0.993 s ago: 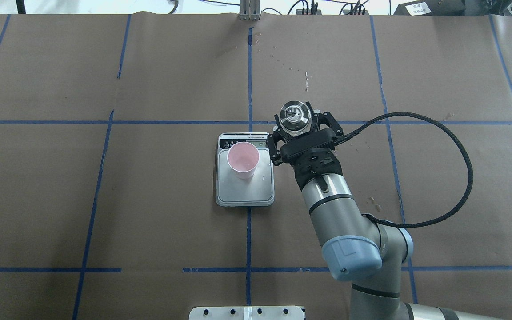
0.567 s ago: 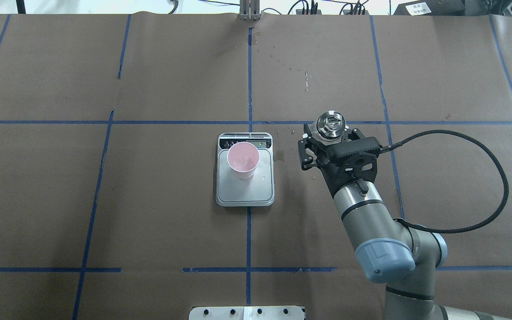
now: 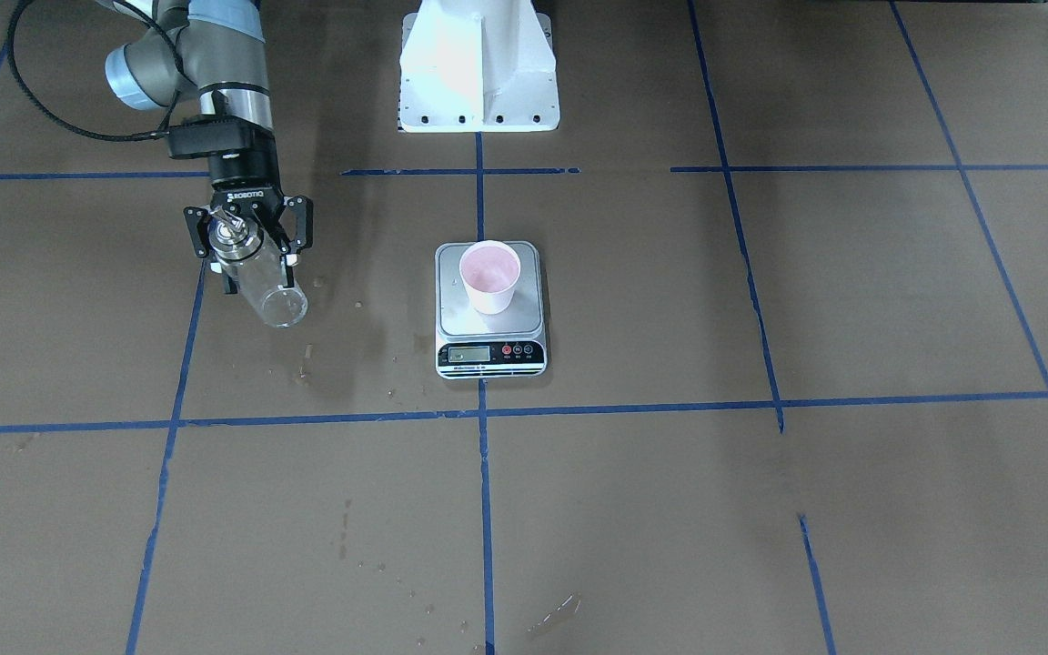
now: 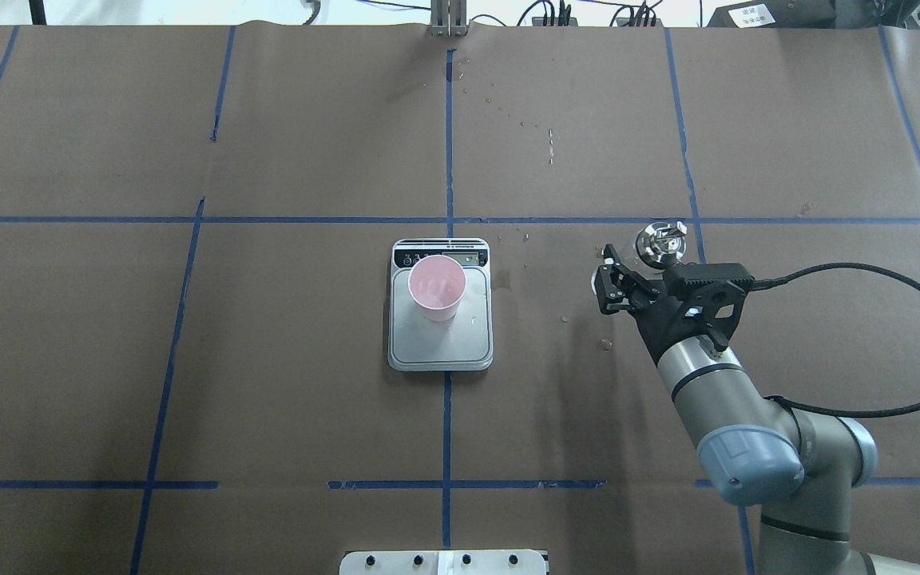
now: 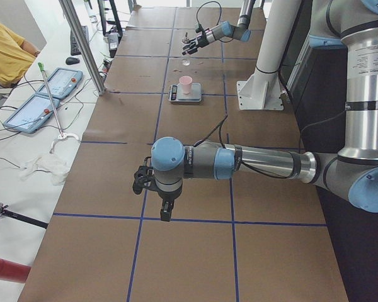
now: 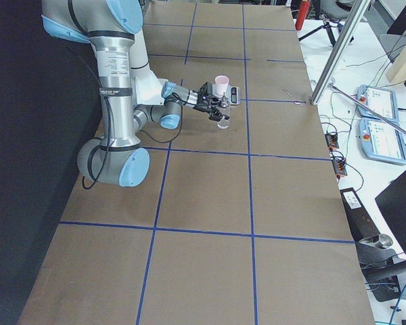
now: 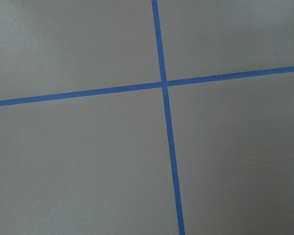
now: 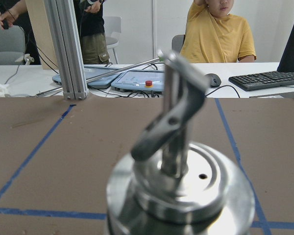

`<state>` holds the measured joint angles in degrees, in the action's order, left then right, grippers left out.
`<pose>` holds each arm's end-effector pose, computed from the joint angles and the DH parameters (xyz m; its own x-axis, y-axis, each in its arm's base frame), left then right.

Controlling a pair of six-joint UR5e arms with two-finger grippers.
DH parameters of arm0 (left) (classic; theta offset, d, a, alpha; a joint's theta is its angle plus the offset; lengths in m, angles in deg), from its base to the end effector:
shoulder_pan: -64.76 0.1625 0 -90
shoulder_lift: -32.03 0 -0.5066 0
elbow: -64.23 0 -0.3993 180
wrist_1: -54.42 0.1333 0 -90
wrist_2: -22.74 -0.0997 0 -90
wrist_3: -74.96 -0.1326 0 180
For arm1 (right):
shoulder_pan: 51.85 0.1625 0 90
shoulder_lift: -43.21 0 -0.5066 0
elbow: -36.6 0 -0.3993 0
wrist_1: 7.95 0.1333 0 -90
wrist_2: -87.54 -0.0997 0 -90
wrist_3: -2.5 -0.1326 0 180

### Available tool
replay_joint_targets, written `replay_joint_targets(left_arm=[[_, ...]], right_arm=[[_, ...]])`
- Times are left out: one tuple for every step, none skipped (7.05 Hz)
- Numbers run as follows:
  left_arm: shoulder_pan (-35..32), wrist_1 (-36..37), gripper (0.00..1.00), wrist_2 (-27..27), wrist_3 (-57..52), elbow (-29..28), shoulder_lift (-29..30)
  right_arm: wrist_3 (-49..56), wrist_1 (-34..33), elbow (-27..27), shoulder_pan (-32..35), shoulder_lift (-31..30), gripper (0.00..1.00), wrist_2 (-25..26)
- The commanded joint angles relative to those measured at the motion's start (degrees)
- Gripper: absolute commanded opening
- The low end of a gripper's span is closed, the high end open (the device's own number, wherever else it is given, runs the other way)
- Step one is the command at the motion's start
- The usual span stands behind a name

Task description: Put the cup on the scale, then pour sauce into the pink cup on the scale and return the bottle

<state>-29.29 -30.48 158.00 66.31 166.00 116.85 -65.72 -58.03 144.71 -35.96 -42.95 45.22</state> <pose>-0.0710 -0.4491 0.7119 0.7061 0.1190 -0.6981 -0.0360 0.9905 0.1325 -0.4464 -0.3676 0.4729 0.7222 -0.0542 0.6896 -0.5853 0.4834 0.6509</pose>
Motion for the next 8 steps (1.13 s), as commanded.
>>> replay_joint_targets(left_arm=[[0.0,0.0,1.0,0.0,0.0,0.0,0.0],[0.0,0.0,1.0,0.1,0.0,0.0,0.0],[0.0,0.0,1.0,0.1,0.0,0.0,0.0],[0.0,0.0,1.0,0.1,0.0,0.0,0.0],[0.0,0.0,1.0,0.1,0.0,0.0,0.0],[0.0,0.0,1.0,0.0,0.0,0.0,0.0],[0.0,0.0,1.0,0.1,0.0,0.0,0.0],[0.0,0.0,1.0,0.0,0.0,0.0,0.0]], right_arm=[[0.7,-1.3,0.9,0.7,-3.2,0.0,-2.1],[-0.1,-1.3,0.7,0.8,-3.4,0.0,-2.0],[-1.9,-1.2,0.6,0.9,-3.6,0.0,-1.9],[-3.2,-1.2,0.4,0.9,-3.7,0.0,-1.8],[-3.4,-1.2,0.4,1.0,-3.8,0.0,-1.7],[-4.2,-1.2,0.1,1.1,-3.8,0.0,-1.6],[-4.4,-1.2,-0.2,1.1,-4.6,0.0,-1.5],[-4.4,-1.2,-0.3,1.1,-5.4,0.0,-1.5]])
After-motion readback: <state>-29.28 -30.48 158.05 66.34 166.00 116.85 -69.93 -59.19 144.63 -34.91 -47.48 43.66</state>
